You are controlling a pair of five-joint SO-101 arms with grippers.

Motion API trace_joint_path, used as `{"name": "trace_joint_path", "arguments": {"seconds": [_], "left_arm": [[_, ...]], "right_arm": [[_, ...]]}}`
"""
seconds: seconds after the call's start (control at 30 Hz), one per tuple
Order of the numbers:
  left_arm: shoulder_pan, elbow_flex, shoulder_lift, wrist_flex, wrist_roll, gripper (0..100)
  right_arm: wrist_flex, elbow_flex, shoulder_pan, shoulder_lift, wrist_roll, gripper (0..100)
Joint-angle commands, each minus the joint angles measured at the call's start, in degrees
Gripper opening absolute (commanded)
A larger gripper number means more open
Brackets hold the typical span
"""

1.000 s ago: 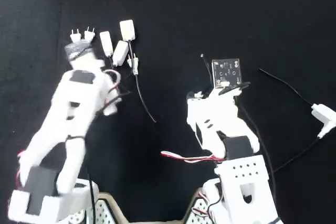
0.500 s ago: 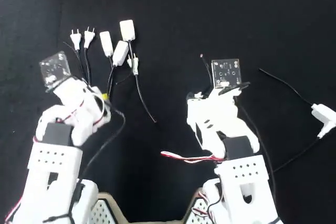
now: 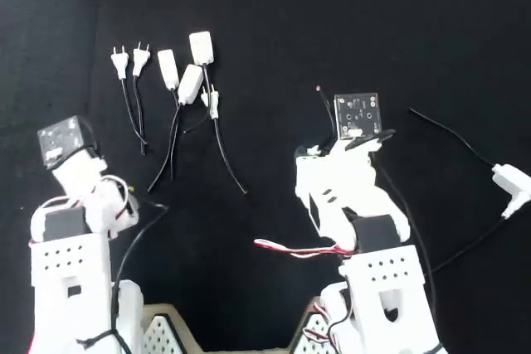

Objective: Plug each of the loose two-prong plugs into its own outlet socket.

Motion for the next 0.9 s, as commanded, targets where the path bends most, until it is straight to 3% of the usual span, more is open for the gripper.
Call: {"name": "trace_joint_path", "arguments": {"seconds": [0.0,0.43,0.63,0.87], "left_arm": [[-3.12,1.63,-0.53,-1.76,-0.62,17],[-16.13,3.74,-1.05,-1.41,-0.7,23],[-16.92,-2.51,-1.05,7.91,-3.69,24],[-23.16,-14.81,-0.62,16.0,-10.9,24]], "right_arm": [[-1.32,-0.48,0.7,-0.66,-0.7,1.2],[-1.41,0.57,-2.2,-0.75,-0.7,1.2],[-1.41,0.66,-2.2,-0.75,-0.7,1.2],[-1.14,0.75,-2.29,-0.75,-0.7,1.2]]}}
